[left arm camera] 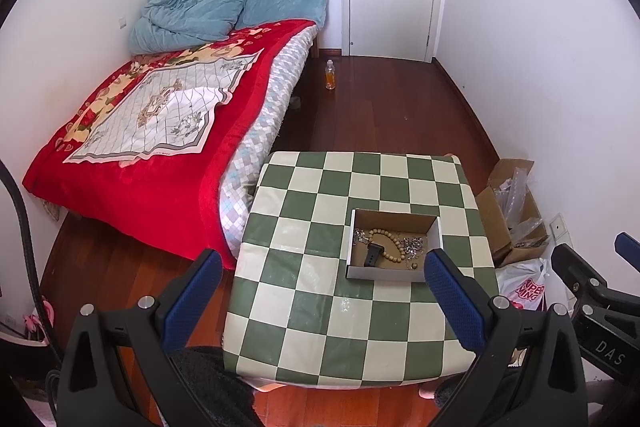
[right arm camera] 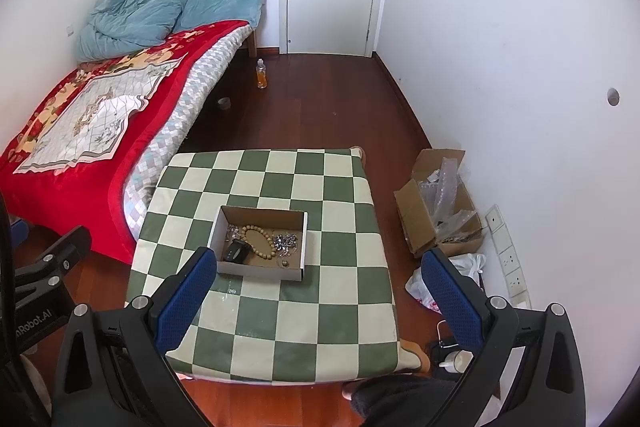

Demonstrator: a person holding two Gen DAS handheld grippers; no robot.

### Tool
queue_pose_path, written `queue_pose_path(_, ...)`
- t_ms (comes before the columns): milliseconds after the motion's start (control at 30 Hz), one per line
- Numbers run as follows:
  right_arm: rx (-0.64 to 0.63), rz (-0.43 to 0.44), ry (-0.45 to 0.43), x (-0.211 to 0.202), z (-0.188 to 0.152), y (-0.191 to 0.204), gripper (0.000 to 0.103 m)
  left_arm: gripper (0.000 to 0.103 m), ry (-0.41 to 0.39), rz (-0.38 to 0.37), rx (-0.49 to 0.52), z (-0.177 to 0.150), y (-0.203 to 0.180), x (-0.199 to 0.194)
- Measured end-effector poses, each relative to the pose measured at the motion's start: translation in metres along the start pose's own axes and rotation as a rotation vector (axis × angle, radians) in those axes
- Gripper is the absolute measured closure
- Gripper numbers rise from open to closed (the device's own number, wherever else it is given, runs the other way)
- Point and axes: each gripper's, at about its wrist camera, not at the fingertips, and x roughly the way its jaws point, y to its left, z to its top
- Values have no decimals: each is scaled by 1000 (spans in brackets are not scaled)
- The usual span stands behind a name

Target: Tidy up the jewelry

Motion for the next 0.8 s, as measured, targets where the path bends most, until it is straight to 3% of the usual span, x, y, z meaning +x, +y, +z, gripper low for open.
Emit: queue_pose_path(800, 15, 9, -13, -5, -1, 2, 0, 0, -28, 11, 8, 0, 2, -5)
